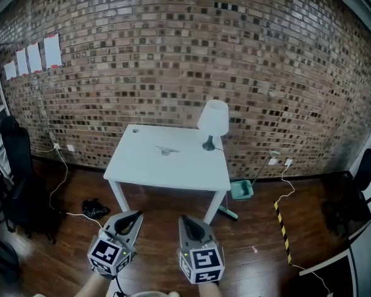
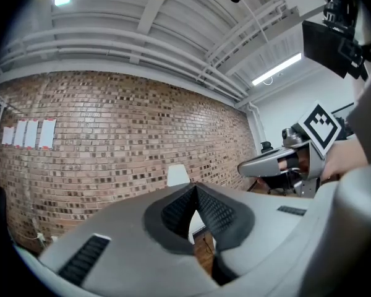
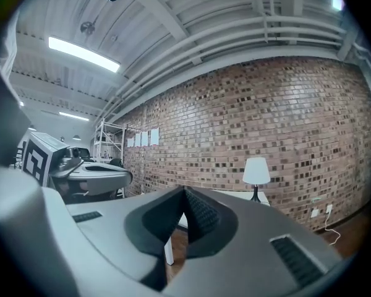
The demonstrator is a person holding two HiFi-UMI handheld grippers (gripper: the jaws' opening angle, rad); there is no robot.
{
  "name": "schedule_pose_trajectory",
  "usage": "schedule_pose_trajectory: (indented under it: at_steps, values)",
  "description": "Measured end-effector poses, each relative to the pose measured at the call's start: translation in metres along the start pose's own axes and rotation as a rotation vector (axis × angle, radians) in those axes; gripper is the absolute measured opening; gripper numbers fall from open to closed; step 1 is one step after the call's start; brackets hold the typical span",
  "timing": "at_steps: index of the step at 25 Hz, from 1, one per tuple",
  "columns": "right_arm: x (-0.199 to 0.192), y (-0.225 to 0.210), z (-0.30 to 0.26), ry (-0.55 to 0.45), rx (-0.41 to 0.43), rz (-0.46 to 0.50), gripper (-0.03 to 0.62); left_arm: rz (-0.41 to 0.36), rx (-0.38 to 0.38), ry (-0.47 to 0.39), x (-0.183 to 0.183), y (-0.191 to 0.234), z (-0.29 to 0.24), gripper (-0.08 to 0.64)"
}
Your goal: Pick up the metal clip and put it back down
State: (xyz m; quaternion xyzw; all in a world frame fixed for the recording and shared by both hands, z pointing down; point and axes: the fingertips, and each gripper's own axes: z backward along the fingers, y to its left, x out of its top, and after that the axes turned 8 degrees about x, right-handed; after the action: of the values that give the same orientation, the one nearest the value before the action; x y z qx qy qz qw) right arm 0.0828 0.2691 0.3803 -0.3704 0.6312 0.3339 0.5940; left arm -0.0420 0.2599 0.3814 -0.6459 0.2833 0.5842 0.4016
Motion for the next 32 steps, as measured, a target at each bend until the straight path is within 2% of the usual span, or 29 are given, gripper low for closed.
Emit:
schedule_pose_trajectory:
  at_steps: [10, 32]
  values:
    - [0.0069, 0.0022, -0.004, -0.001, -0.011, -0.004, -0.011, 0.024, -0.011, -0.001, -0.0004, 0.0031, 0.0013, 0.011]
    - [0.0077, 0.0084, -0.0089, 0.006, -0.014, 0.03, -0.011, 0.018, -0.045, 0.0, -0.0031, -0.0026, -0.0016, 0.011]
